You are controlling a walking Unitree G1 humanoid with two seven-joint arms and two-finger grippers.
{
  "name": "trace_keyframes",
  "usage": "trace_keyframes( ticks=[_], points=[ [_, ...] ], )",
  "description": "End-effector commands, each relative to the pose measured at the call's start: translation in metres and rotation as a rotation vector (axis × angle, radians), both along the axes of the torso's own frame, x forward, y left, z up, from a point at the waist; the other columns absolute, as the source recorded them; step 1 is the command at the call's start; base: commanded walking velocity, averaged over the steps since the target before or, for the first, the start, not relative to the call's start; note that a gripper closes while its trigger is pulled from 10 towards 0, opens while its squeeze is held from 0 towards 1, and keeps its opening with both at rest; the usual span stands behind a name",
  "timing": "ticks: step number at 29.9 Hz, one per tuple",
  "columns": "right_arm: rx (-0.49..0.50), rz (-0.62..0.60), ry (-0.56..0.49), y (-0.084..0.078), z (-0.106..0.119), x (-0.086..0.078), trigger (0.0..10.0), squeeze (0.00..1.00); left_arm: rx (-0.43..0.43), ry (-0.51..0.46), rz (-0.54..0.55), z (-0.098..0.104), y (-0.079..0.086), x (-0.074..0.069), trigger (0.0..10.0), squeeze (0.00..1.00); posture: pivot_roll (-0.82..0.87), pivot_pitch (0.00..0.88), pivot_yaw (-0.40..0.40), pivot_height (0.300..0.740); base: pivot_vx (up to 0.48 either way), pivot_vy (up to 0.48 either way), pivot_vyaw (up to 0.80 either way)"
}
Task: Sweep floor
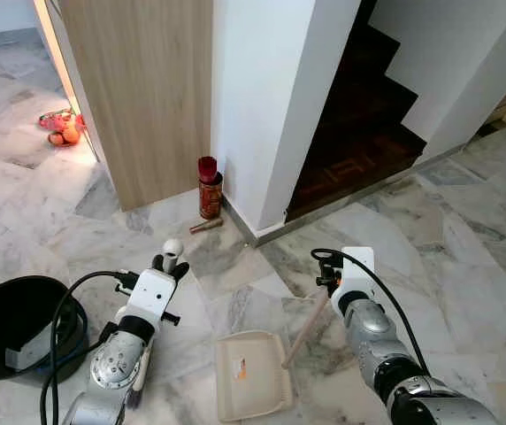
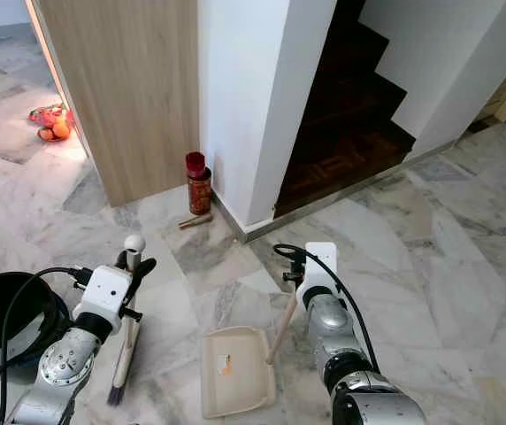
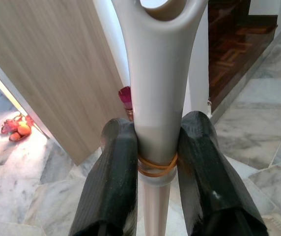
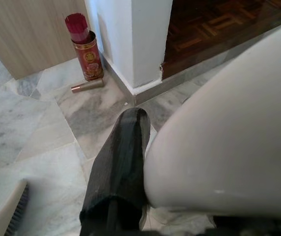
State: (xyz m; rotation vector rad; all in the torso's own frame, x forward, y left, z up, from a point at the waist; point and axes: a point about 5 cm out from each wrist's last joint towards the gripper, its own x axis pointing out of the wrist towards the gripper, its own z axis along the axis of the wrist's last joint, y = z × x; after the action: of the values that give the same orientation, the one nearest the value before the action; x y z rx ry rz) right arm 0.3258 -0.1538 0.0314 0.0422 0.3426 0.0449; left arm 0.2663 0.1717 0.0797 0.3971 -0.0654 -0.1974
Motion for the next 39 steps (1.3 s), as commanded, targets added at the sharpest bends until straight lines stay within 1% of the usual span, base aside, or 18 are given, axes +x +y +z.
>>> trace_keyframes(
  ticks=[1,13,18,26,28,33,39],
  points=[
    [-0.003,-0.015,-0.038,-0.004,0.007,0.004,10.0,0.0,0.003,-0.036,-0.028,0.008,-0.007,0.002,10.0,0.0,0.09,0.087,-0.14,0.74,0.0,0.0,0.0],
    [-0.004,-0.016,-0.036,-0.004,0.007,0.004,10.0,0.0,-0.003,-0.038,-0.033,0.009,-0.01,0.002,10.0,0.0,0.09,0.094,-0.142,0.74,0.0,0.0,0.0],
    [-0.001,-0.019,-0.033,-0.004,0.007,0.004,10.0,0.0,-0.039,-0.049,-0.036,0.011,-0.012,0.002,10.0,0.0,0.09,0.1,-0.143,0.74,0.0,0.0,0.0],
    [0.007,-0.033,-0.044,-0.006,0.008,0.005,10.0,0.0,-0.044,-0.059,-0.041,0.013,-0.013,0.003,10.0,0.0,0.09,0.11,-0.141,0.74,0.0,0.0,0.0],
    [0.011,-0.046,-0.05,-0.008,0.011,0.007,10.0,0.0,-0.067,-0.058,-0.034,0.013,-0.014,0.004,10.0,0.0,0.09,0.117,-0.143,0.74,0.0,0.0,0.0],
    [0.008,-0.061,-0.08,-0.014,0.017,0.01,10.0,0.0,-0.08,-0.06,-0.032,0.015,-0.014,0.005,10.0,0.0,0.07,0.123,-0.137,0.74,0.0,0.0,-0.71],
    [0.006,-0.059,-0.099,-0.014,0.021,0.013,10.0,0.0,-0.092,-0.065,-0.026,0.018,-0.013,0.01,10.0,0.0,0.08,0.108,-0.132,0.74,0.0,0.0,-0.77]
  ],
)
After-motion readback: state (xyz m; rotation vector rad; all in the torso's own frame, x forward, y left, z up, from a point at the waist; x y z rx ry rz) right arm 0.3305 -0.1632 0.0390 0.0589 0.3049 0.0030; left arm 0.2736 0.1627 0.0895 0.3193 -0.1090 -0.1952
